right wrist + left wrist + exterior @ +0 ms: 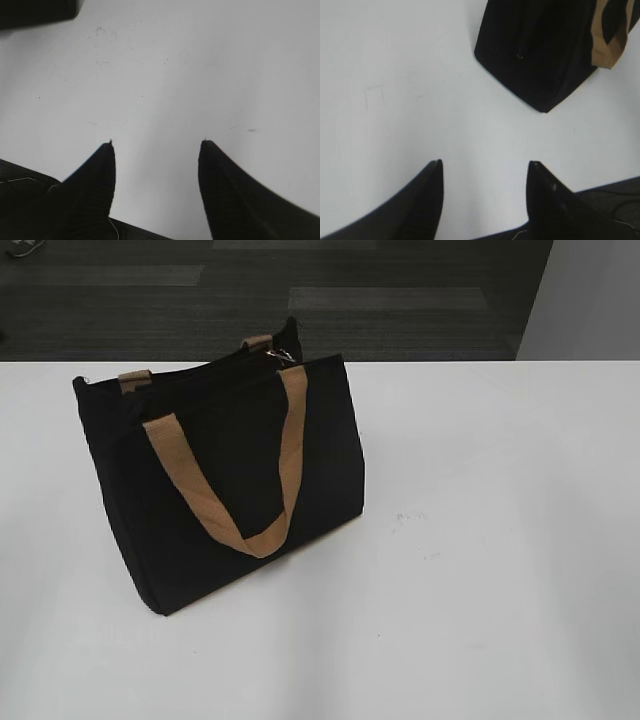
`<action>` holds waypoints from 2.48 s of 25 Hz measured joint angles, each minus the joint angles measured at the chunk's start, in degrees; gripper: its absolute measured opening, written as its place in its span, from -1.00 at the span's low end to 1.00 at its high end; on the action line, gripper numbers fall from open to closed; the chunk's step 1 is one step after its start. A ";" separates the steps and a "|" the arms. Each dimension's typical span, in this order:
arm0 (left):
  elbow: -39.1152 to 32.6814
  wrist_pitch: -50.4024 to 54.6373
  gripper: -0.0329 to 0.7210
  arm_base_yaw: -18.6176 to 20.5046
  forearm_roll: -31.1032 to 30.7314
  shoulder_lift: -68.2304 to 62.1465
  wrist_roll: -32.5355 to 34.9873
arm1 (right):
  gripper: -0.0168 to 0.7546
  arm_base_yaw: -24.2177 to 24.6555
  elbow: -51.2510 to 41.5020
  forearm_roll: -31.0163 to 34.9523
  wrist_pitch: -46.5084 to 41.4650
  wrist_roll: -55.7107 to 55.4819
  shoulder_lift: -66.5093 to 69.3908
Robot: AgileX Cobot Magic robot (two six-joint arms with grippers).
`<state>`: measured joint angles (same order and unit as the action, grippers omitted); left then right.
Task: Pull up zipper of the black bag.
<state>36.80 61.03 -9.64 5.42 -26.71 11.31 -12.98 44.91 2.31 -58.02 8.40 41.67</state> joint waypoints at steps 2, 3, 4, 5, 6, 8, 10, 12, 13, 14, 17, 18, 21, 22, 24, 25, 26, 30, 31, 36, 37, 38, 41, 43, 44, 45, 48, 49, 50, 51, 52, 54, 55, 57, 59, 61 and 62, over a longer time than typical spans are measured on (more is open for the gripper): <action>-0.83 2.32 0.22 0.00 0.81 2.22 -0.37 | 0.18 0.00 -3.00 0.71 0.35 -0.02 -3.57; -1.16 3.59 0.24 0.00 1.22 3.26 -0.66 | 0.21 0.00 -4.16 1.13 0.38 -0.07 -5.41; -1.42 4.30 0.25 0.00 1.39 4.21 -0.86 | 0.23 0.00 -5.49 1.34 0.51 -0.07 -7.16; -1.45 5.12 0.25 0.00 1.51 4.98 -1.07 | 0.26 0.00 -6.76 1.46 0.46 -0.07 -8.81; -1.45 5.53 0.26 0.00 1.62 5.86 -1.12 | 0.27 0.00 -7.73 1.53 0.14 -0.07 -10.05; -1.45 5.80 0.26 0.00 1.86 7.48 -1.26 | 0.28 0.00 -9.78 1.60 -0.48 -0.09 -12.48; -1.45 5.89 0.26 0.00 1.94 8.91 -1.26 | 0.28 0.00 -11.46 1.64 -0.85 -0.09 -14.55; -1.45 6.08 0.26 0.00 2.07 10.42 -1.26 | 0.28 0.00 -12.59 1.64 -1.33 -0.09 -16.26; -1.45 6.14 0.26 0.00 2.07 11.31 -1.30 | 0.28 0.00 -13.02 1.64 -1.82 -0.14 -17.00; -1.45 6.22 0.26 0.00 2.07 12.13 -1.32 | 0.28 0.00 -13.54 1.64 -2.29 -0.13 -17.79; -1.50 6.48 0.26 0.00 2.48 14.33 -1.50 | 0.28 0.00 -15.56 1.64 -3.42 -0.13 -19.68; -1.96 6.42 0.26 0.00 2.80 15.11 -1.65 | 0.28 0.00 -16.47 1.64 -3.58 -0.13 -20.30; -4.08 6.78 0.26 0.00 3.97 16.92 -1.69 | 0.28 0.00 -17.01 1.64 -4.39 -0.13 -21.93; -4.26 6.57 0.26 0.00 4.10 17.46 -1.69 | 0.28 0.00 -17.01 1.64 -4.39 -0.13 -22.67; -4.31 5.99 0.26 0.00 4.29 18.55 -1.69 | 0.28 0.00 -17.01 1.64 -4.39 -0.13 -24.21; -4.38 5.42 0.26 0.00 4.41 19.24 -1.69 | 0.28 0.00 -17.01 1.70 -4.44 -0.13 -25.08; -4.62 4.72 0.26 0.00 4.40 20.01 -1.69 | 0.28 0.00 -17.01 1.70 -4.51 -0.13 -26.04; -6.31 1.15 0.26 0.00 4.59 24.07 -1.69 | 0.28 0.00 -17.01 1.79 -4.56 -0.08 -30.57; -6.43 0.95 0.26 0.00 4.59 25.47 -1.69 | 0.28 0.00 -17.01 1.79 -4.56 -0.08 -32.04; -6.46 0.61 0.26 0.00 4.65 27.14 -1.69 | 0.28 0.00 -17.08 1.89 -4.63 -0.08 -38.75; -6.46 0.54 0.26 0.00 4.65 27.19 -1.69 | 0.28 0.00 -17.08 1.89 -4.63 -0.08 -39.82; -6.50 0.54 0.26 0.00 4.65 27.19 -1.69 | 0.28 0.00 -17.08 1.89 -4.70 -0.08 -41.00; -6.50 0.48 0.25 0.00 4.65 27.25 -1.69 | 0.28 0.00 -17.08 1.89 -4.77 -0.08 -42.02; -6.50 0.43 0.24 0.00 4.70 27.25 -1.69 | 0.28 0.00 -17.08 1.89 -4.77 -0.08 -42.02; -6.50 0.43 0.24 0.00 4.70 27.25 -1.69 | 0.28 0.00 -17.08 1.89 -4.77 -0.08 -42.02; -6.50 0.43 0.24 0.00 4.70 27.25 -1.69 | 0.28 0.00 -17.08 1.89 -4.77 -0.08 -42.02; -6.50 0.32 0.20 0.00 4.70 27.25 -1.69 | 0.28 0.00 -17.08 1.89 -4.77 -0.08 -42.02; -6.50 0.33 0.18 0.00 4.70 27.25 -1.69 | 0.28 0.00 -17.08 1.89 -4.77 -0.08 -42.02; -6.50 0.31 0.16 0.00 4.70 27.25 -1.69 | 0.28 0.00 -17.08 1.89 -4.77 -0.08 -42.02; -6.50 0.31 0.14 0.00 4.70 27.25 -1.69 | 0.28 0.00 -17.08 1.89 -4.77 -0.08 -42.02; -6.50 0.26 0.13 0.00 4.70 27.25 -1.69 | 0.28 0.00 -17.08 1.93 -4.77 -0.08 -42.02; -6.50 0.20 0.11 0.00 4.70 27.25 -1.69 | 0.28 0.00 -17.08 1.93 -4.77 -0.08 -42.02; -6.50 0.19 0.10 0.00 4.70 27.25 -1.69 | 0.28 0.00 -17.08 2.04 -4.77 -0.08 -42.02; -6.50 0.14 0.08 0.00 4.70 27.25 -1.69 | 0.28 0.00 -17.08 2.14 -4.77 -0.08 -42.02; -6.50 0.14 0.08 0.22 4.70 27.25 -1.69 | 0.28 0.00 -17.08 2.14 -4.77 -0.08 -42.02; -6.50 0.14 0.08 0.95 4.70 27.25 -1.69 | 0.28 0.30 -17.08 2.34 -4.77 -0.08 -42.02; -6.50 0.14 0.08 1.56 4.70 27.25 -1.69 | 0.28 0.94 -17.08 2.50 -4.77 -0.08 -42.02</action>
<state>30.30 61.17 -8.08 10.11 0.54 9.62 -12.04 27.83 4.80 -62.79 8.32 -0.35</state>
